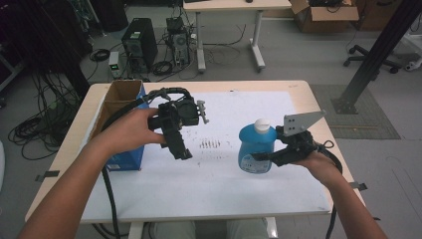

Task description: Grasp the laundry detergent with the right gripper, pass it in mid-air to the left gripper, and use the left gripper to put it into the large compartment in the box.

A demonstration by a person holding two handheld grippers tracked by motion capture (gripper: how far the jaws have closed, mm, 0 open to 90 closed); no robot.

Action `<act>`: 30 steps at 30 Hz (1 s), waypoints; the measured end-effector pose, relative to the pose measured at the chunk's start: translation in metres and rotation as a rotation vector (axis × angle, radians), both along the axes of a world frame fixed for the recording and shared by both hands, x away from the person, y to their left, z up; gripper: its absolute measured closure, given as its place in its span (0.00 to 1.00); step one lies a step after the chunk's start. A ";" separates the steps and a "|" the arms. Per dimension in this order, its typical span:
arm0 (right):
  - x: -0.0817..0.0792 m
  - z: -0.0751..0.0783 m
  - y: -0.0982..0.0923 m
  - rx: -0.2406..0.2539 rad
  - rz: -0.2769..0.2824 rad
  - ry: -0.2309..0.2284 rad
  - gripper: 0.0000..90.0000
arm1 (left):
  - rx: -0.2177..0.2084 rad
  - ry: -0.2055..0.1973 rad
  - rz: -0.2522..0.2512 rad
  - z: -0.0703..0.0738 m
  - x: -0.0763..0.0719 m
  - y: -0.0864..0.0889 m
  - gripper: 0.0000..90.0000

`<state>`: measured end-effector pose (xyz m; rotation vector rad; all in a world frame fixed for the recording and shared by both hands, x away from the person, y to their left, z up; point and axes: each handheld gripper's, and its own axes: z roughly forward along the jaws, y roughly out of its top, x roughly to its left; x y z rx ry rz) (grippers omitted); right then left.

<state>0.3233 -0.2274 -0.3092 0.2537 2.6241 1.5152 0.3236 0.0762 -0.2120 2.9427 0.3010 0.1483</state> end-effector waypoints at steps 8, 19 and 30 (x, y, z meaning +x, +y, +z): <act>0.002 0.014 0.007 -0.014 0.035 -0.002 0.49 | 0.005 -0.002 -0.021 0.012 0.000 -0.011 0.07; 0.009 0.020 0.028 -0.019 0.086 0.000 0.49 | 0.010 0.001 -0.046 0.024 -0.002 -0.022 0.07; 0.015 0.015 0.051 -0.012 0.133 0.008 0.49 | 0.015 0.011 -0.058 0.024 -0.001 -0.028 0.07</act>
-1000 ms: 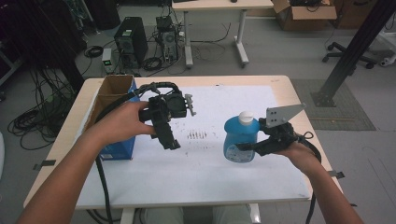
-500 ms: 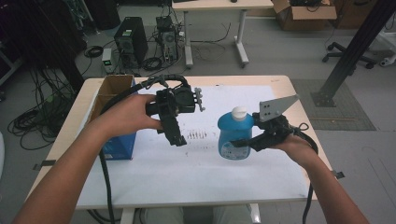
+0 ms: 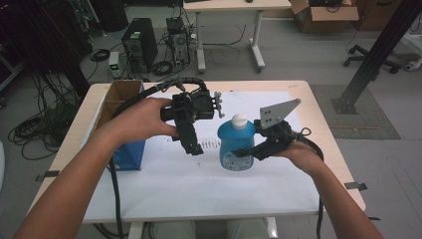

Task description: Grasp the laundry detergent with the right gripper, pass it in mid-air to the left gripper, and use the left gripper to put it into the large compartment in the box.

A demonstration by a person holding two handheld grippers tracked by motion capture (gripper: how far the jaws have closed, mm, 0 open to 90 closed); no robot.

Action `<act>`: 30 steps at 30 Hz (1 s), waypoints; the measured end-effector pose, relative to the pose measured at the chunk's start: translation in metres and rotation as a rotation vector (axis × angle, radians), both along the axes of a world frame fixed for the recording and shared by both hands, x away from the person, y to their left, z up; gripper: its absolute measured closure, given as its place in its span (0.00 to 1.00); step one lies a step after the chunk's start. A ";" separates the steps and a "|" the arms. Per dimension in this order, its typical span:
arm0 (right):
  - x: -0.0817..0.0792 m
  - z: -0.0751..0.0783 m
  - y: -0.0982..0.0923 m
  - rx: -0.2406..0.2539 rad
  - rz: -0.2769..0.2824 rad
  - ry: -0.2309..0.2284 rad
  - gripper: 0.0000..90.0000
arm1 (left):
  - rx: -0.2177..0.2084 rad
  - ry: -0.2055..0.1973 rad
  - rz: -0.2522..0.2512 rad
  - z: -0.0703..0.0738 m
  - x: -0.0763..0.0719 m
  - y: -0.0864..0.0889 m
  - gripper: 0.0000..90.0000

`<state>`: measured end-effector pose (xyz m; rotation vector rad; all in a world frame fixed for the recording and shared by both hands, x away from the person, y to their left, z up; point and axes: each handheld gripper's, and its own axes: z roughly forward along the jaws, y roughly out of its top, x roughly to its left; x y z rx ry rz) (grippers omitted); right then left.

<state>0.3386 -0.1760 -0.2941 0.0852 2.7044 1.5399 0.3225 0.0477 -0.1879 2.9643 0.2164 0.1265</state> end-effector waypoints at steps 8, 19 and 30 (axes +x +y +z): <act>0.003 -0.005 0.016 -0.006 0.032 0.003 0.49 | 0.001 0.004 -0.018 0.000 0.001 -0.005 0.07; 0.006 -0.008 0.035 -0.005 0.082 0.007 0.49 | -0.006 0.015 -0.029 0.001 0.001 -0.008 0.07; 0.006 -0.008 0.052 -0.008 0.112 0.006 0.49 | -0.013 0.008 -0.036 0.003 0.000 -0.013 0.07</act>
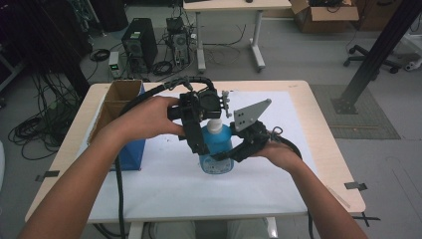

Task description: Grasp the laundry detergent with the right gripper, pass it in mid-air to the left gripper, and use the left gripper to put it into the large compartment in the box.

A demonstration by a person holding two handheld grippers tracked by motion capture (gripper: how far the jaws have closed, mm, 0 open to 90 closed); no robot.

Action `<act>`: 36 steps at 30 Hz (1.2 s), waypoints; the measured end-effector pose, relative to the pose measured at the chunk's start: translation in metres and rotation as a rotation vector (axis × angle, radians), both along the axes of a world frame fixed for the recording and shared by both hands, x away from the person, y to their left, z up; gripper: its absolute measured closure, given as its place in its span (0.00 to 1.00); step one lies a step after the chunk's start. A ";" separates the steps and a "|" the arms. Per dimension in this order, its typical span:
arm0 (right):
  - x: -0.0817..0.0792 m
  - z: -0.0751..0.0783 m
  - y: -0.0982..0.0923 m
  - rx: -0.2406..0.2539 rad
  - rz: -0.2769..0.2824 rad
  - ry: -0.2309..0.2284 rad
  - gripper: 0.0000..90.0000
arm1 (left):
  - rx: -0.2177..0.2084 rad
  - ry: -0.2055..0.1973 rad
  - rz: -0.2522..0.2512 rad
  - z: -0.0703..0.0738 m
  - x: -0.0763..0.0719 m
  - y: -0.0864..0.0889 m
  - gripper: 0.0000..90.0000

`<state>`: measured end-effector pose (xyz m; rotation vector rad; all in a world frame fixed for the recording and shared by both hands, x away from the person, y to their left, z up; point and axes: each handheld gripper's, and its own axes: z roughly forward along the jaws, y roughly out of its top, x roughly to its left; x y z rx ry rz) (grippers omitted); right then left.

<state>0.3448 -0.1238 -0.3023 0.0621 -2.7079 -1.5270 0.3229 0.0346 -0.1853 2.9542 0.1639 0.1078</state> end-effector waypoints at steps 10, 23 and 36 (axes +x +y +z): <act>-0.001 0.003 0.009 0.001 0.017 -0.004 0.49 | -0.008 0.001 -0.005 -0.003 0.001 -0.006 0.07; -0.001 0.005 0.011 0.005 0.021 -0.003 0.49 | 0.002 -0.001 -0.015 -0.008 0.002 -0.010 0.11; -0.001 0.006 0.010 0.007 0.017 -0.008 0.49 | 0.004 0.016 -0.024 -0.010 0.002 -0.010 0.25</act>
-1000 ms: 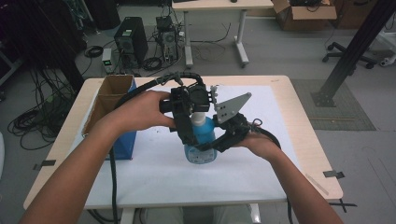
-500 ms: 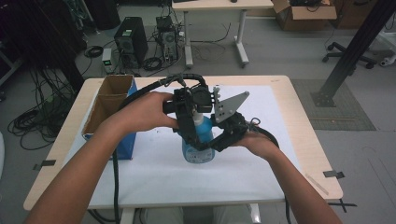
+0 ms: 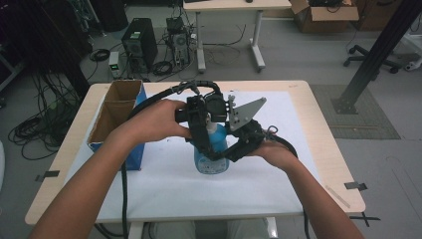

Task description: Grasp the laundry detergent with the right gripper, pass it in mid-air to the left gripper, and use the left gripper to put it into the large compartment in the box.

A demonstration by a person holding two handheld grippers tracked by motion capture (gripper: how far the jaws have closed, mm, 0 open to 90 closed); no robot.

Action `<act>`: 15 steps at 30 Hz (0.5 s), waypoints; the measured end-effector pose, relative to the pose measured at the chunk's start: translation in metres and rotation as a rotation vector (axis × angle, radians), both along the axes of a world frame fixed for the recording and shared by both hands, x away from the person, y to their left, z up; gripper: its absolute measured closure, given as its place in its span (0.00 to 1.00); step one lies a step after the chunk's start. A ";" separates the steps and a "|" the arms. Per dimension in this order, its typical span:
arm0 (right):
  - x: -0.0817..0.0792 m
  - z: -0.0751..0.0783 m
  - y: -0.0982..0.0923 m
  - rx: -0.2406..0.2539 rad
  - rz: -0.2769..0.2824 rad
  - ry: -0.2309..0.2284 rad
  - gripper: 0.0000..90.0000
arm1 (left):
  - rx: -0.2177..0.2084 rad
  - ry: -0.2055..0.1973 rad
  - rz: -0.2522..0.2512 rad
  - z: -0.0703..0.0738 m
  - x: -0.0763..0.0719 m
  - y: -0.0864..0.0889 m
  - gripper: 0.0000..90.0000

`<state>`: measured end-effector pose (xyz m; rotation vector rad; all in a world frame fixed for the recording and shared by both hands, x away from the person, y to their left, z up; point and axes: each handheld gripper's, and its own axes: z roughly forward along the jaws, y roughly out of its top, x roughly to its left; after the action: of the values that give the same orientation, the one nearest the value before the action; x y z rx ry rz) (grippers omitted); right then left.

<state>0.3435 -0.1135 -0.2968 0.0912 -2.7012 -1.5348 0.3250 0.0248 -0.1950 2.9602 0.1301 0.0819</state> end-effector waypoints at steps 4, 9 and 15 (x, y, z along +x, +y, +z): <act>0.000 0.000 0.000 0.000 0.000 -0.001 0.49 | -0.001 -0.004 -0.002 0.000 0.000 0.000 0.28; 0.000 0.000 0.000 0.001 -0.002 0.000 0.49 | -0.003 -0.012 -0.002 -0.001 0.000 -0.001 0.31; 0.000 0.000 0.000 0.001 -0.003 0.001 0.49 | -0.001 -0.003 -0.004 -0.002 0.000 -0.002 0.35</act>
<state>0.3432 -0.1135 -0.2972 0.0871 -2.7007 -1.5367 0.3248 0.0232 -0.1965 2.9590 0.1242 0.0860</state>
